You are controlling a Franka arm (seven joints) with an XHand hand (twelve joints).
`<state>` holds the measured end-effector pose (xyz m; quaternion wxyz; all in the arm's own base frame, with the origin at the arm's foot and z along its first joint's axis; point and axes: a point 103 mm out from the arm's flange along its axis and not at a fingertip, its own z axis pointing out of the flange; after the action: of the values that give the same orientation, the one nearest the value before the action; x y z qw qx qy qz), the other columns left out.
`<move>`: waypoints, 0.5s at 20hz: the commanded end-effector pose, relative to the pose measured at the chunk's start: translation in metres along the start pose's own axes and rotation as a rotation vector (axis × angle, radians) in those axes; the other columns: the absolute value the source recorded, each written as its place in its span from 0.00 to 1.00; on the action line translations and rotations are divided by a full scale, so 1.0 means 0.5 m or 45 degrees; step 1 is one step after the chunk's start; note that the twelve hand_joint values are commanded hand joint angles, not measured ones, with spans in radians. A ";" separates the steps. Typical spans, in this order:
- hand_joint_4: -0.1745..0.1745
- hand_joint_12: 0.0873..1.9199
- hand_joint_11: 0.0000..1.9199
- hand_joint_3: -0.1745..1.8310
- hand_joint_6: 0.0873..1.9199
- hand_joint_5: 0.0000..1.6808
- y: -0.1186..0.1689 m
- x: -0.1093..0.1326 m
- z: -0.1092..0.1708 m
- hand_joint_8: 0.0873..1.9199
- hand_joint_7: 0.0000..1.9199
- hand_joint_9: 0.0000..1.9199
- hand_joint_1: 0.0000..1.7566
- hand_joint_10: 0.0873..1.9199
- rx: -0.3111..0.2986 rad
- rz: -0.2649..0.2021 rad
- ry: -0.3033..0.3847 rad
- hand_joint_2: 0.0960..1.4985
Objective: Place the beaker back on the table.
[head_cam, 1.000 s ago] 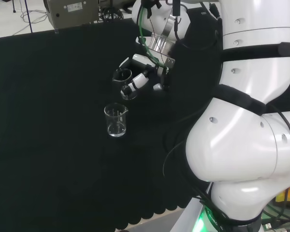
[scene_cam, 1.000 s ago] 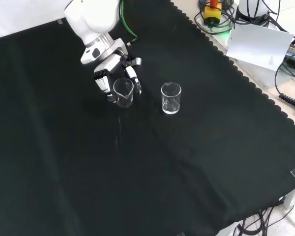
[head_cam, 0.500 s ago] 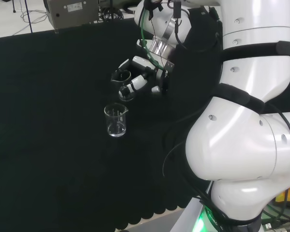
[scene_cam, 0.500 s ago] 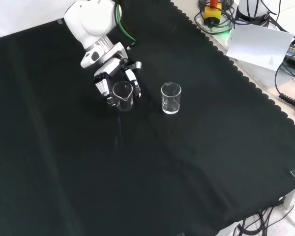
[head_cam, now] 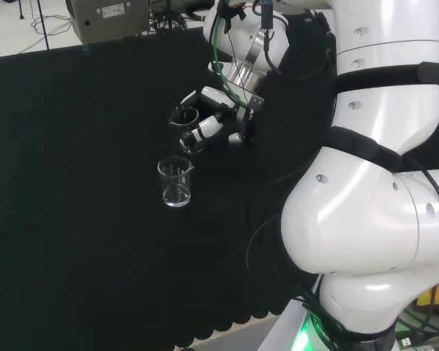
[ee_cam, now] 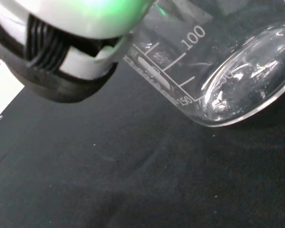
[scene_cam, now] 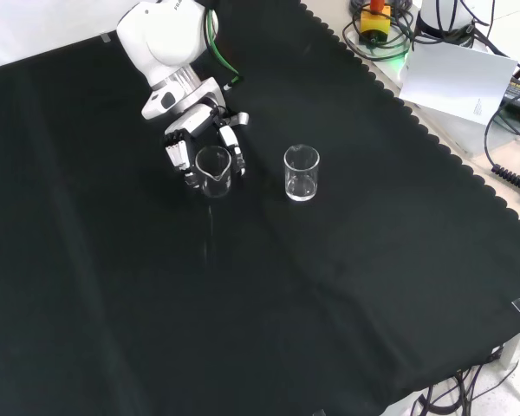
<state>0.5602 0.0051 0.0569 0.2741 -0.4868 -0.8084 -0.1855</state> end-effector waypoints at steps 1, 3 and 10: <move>0.90 0.35 0.64 0.29 0.27 0.76 0.002 -0.008 -0.001 0.00 0.80 0.78 0.64 0.00 0.009 0.022 -0.018 0.49; 0.92 0.40 0.58 0.25 0.28 0.74 0.002 -0.011 -0.002 0.00 0.76 0.75 0.63 0.00 0.019 0.026 -0.024 0.53; 0.87 0.55 0.40 0.13 0.36 0.62 -0.005 -0.024 -0.002 0.00 0.61 0.62 0.59 0.00 0.045 0.053 0.009 0.62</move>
<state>0.5651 -0.0007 0.0531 0.2822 -0.4941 -0.8043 -0.1712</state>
